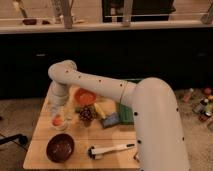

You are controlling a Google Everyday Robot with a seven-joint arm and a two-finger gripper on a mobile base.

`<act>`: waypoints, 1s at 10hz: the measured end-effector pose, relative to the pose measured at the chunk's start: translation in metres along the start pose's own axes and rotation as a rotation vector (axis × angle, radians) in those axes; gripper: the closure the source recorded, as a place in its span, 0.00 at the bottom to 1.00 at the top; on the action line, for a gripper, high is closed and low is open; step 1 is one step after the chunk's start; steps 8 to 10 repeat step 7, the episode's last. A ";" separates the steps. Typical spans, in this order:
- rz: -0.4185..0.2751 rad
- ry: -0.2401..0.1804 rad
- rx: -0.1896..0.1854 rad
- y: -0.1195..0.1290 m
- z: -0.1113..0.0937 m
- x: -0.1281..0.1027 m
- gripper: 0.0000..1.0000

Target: Place apple in paper cup

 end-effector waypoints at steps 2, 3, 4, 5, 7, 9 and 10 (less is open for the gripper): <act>-0.009 -0.004 -0.002 -0.002 -0.001 -0.002 0.20; -0.012 -0.005 -0.003 -0.002 -0.001 -0.001 0.20; -0.018 -0.007 -0.008 -0.001 -0.002 0.001 0.20; -0.029 -0.007 -0.012 -0.001 -0.003 0.004 0.20; -0.047 0.005 -0.018 -0.001 -0.007 0.009 0.20; -0.047 0.005 -0.018 -0.001 -0.007 0.009 0.20; -0.047 0.005 -0.018 -0.001 -0.007 0.009 0.20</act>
